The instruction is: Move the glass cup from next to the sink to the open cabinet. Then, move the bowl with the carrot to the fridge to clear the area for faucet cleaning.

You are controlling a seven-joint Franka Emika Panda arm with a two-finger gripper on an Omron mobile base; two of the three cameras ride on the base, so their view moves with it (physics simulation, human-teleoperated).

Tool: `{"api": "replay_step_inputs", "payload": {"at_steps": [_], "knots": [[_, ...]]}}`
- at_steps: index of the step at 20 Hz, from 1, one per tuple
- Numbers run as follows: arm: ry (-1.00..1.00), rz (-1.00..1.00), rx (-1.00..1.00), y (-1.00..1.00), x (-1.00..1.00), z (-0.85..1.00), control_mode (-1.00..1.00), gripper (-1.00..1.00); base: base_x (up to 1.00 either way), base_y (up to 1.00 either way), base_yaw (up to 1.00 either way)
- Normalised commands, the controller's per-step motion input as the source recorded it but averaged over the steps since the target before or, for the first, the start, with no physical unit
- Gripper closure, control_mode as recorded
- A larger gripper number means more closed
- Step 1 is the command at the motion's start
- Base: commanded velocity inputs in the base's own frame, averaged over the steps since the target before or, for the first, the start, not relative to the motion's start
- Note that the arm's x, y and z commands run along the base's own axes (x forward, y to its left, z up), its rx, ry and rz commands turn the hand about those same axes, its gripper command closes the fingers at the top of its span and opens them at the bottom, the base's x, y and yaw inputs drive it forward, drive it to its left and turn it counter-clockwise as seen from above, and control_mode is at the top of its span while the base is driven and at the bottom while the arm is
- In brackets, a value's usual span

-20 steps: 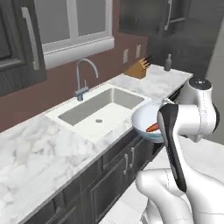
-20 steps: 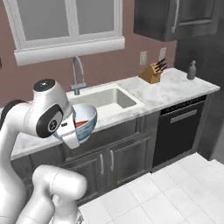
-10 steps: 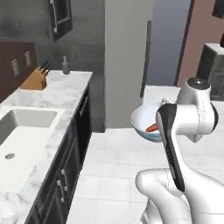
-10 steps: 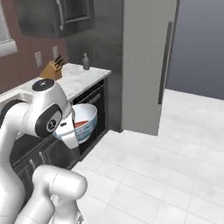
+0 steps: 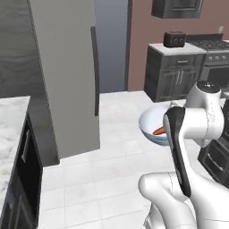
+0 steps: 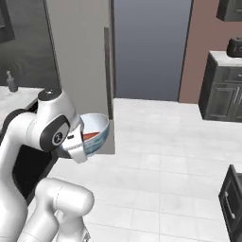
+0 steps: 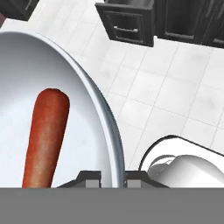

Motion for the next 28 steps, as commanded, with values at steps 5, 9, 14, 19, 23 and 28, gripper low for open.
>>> {"api": "replay_step_inputs", "payload": {"at_steps": [5, 9, 14, 19, 23, 28], "knots": [[0.0, 0.0, 0.0, 0.0, 0.0, 0.0, 1.0, 1.0, 1.0, 0.0, -0.06], [0.0, 0.0, 0.0, 0.0, 0.0, 0.0, 1.0, 1.0, 1.0, -0.04, -0.02], [0.0, 0.0, 0.0, 0.0, 0.0, 0.0, 1.0, 1.0, 1.0, -0.83, -0.06], [0.0, 0.0, 0.0, 0.0, 0.0, 0.0, 1.0, 1.0, 1.0, -0.64, -0.01], [0.0, 0.0, 0.0, 0.0, 0.0, 0.0, 1.0, 1.0, 1.0, -0.2, 0.0], [0.0, 0.0, 0.0, 0.0, 0.0, 0.0, 1.0, 1.0, 1.0, -0.06, 0.0]]}}
